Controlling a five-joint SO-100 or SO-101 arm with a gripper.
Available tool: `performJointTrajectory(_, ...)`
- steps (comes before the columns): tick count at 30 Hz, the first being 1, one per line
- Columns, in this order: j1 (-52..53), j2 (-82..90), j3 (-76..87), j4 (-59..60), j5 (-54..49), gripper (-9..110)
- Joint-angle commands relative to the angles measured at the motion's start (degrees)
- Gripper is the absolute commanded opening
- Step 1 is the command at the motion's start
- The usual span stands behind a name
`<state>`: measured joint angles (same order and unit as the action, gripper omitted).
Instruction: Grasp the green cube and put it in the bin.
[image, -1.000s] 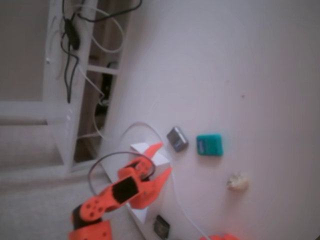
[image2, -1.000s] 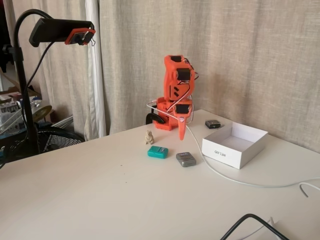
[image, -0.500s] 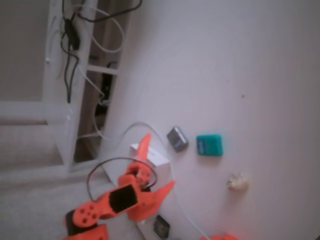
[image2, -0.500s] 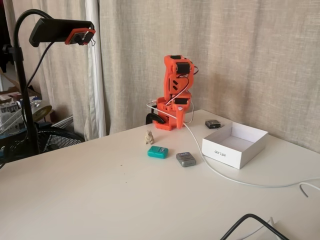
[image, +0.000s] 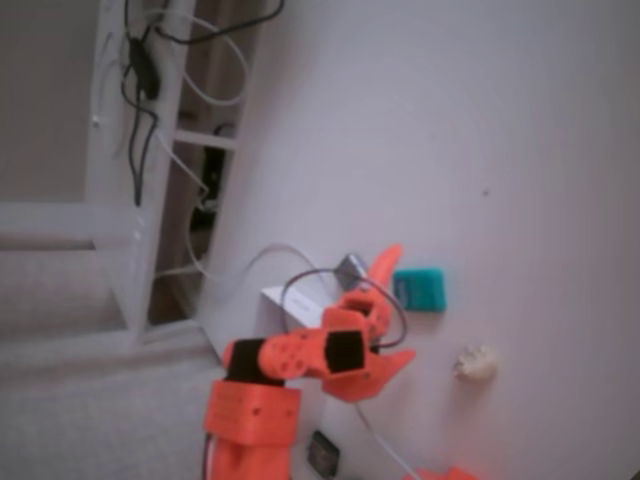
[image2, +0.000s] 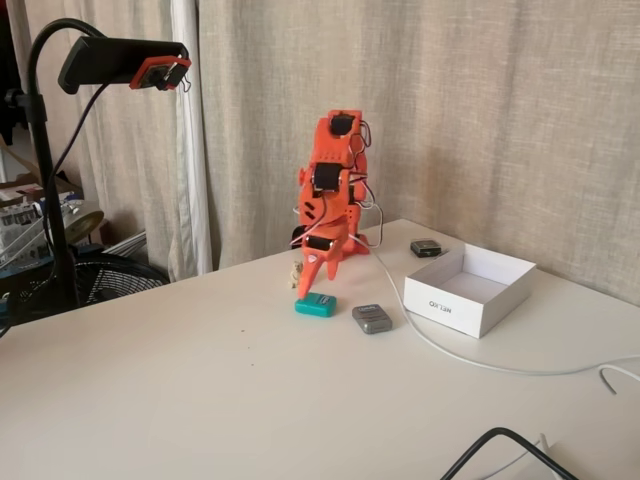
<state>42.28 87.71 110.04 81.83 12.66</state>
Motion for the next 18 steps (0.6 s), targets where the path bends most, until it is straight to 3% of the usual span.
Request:
performJointTrajectory(1, 0.7, -3.6, -3.5, 0.5, 0.1, 60)
performJointTrajectory(18, -1.7, -11.2, -8.2, -2.1, 0.0, 60)
